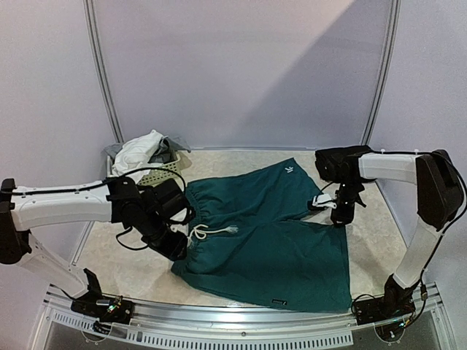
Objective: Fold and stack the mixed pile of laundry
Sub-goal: Adjust the flattened shorts at the center of the board.
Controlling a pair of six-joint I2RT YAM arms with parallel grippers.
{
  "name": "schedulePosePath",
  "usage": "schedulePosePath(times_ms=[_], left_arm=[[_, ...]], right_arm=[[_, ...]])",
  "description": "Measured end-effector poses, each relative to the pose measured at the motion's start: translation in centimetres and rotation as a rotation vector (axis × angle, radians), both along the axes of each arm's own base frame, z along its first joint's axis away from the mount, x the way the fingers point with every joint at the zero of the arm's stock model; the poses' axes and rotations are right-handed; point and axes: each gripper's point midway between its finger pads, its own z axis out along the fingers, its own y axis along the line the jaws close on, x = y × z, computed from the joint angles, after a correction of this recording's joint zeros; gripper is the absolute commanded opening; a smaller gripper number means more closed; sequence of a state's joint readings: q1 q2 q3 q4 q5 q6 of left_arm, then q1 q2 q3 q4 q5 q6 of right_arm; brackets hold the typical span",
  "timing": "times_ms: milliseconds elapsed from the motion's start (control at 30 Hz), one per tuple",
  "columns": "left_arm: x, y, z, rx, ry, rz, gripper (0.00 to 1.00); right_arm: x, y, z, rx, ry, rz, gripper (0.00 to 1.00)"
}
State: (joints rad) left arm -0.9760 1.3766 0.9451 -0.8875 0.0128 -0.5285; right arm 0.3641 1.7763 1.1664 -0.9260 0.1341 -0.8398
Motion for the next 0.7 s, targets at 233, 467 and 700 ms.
schedulePosePath(times_ms=[233,467,700], left_arm=[[8.4,0.7,9.2,-0.086,-0.251,0.116,0.56],[18.5,3.5,6.5,-0.023,-0.308,0.29,0.65],[24.2,4.1,-0.2,-0.045,-0.259,0.314,0.66]], right_arm=[[1.9,2.8,7.9,0.18,-0.115,-0.012,0.62],[7.1,6.1,13.7,0.343,-0.292,-0.06,0.6],[12.6,7.9,6.9,0.343,-0.201,-0.138,0.6]])
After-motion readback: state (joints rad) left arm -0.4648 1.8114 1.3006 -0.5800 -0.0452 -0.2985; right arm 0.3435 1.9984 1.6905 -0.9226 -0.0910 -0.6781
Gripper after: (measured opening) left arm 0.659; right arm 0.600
